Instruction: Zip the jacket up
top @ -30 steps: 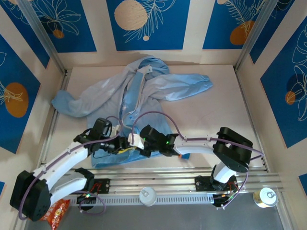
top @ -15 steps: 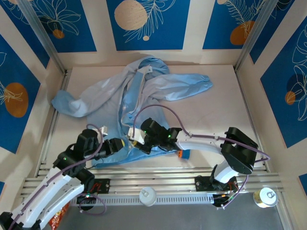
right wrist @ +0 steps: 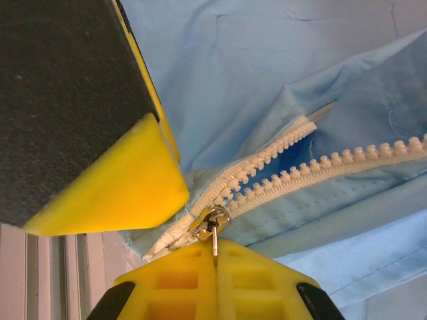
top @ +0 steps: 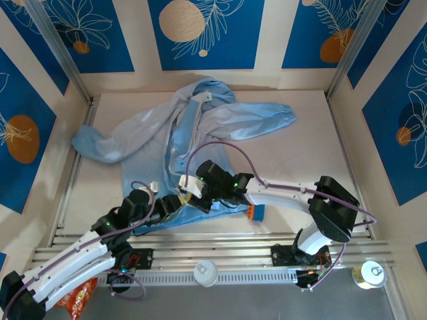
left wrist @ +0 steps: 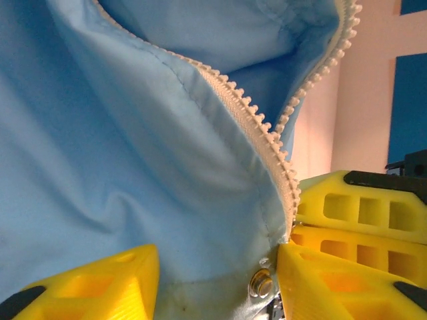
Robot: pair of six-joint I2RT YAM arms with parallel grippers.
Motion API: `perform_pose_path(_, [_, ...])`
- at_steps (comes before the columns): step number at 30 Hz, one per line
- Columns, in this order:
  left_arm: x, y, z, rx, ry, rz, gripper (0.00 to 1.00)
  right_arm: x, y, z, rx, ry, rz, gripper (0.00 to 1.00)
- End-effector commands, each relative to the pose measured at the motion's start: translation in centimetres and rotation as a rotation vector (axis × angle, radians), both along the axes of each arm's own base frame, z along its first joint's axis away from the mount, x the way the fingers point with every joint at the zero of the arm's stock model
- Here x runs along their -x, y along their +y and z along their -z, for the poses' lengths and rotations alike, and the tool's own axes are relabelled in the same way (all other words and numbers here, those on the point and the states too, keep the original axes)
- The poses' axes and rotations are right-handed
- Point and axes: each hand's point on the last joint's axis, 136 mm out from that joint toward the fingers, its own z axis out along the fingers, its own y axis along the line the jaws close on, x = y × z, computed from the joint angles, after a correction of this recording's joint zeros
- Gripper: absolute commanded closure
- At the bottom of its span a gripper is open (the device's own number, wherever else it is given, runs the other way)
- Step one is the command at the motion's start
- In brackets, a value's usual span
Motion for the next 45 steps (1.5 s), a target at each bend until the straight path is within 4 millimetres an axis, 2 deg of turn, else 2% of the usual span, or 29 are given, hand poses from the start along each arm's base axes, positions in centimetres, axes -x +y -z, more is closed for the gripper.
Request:
perform_pose_path(1, [-0.8, -0.6, -1.3, 0.074, -0.039, -0.028, 0.51, 0.2, 0.8, -1.6, -0.037, 0.031, -0.013, 1.00])
perform_pose_path(5, [-0.7, -0.8, -1.0, 0.075, -0.023, -0.027, 0.50, -0.2, 0.9, -1.4, -0.033, 0.035, 0.009, 1.00])
perform_pose_path(10, [-0.9, -1.3, -1.5, 0.121, -0.043, -0.029, 0.51, -0.4, 1.1, -1.3, -0.034, 0.050, 0.019, 1.00])
perform_pose_path(12, [-0.9, -1.3, -1.5, 0.121, -0.044, -0.026, 0.59, -0.4, 1.2, -1.3, -0.035, 0.051, 0.020, 1.00])
perform_pose_path(16, [-0.6, -0.8, -1.4, 0.106, -0.036, -0.034, 0.88, -0.6, 1.0, -1.3, -0.027, 0.049, 0.028, 1.00])
perform_pose_path(19, [-0.3, -0.2, -1.2, 0.074, -0.026, -0.041, 1.00, -0.7, 0.8, -1.4, -0.023, 0.049, 0.033, 1.00])
perform_pose_path(35, [1.7, 0.1, -1.9, -0.120, 0.026, 0.108, 1.00, -3.0, 1.0, -3.0, -0.009, 0.036, 0.132, 1.00])
perform_pose_path(45, [2.4, 0.1, -4.0, -0.161, 0.011, 0.198, 1.00, -3.9, 0.8, -3.1, -0.003, 0.035, 0.172, 1.00])
